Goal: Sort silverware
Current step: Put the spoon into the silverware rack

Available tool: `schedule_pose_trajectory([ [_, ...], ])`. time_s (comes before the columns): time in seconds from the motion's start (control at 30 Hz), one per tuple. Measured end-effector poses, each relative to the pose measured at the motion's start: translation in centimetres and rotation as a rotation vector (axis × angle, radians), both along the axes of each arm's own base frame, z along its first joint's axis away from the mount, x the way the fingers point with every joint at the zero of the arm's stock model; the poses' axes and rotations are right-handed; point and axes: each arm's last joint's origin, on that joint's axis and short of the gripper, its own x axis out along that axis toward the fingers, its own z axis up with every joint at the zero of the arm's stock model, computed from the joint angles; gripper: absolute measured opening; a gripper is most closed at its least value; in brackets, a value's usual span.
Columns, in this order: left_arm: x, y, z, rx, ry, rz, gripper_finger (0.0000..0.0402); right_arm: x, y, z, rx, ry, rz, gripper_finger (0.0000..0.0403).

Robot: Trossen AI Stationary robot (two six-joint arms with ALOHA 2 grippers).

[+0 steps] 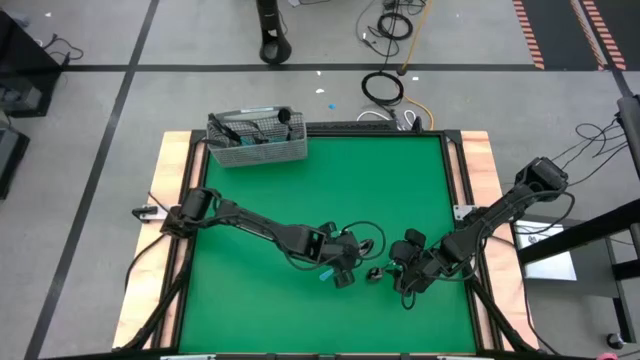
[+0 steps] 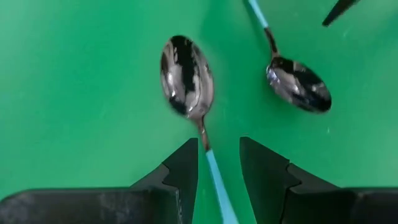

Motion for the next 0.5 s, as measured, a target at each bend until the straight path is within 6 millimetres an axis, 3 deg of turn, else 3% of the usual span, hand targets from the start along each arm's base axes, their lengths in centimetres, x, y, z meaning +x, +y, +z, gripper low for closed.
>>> schedule_pose_trajectory([
  [0.27, 0.9, 0.0, -4.5, -0.003, 0.066, 0.026, 0.0121, 0.0, 0.0, 0.0, -0.016, -0.003, 0.012, 0.0224],
  [0.5, 1.2, -0.1, -5.8, 0.028, 0.074, 0.041, 0.0121, 0.1, -0.1, 0.0, -0.048, -0.020, 0.008, 0.0224],
])
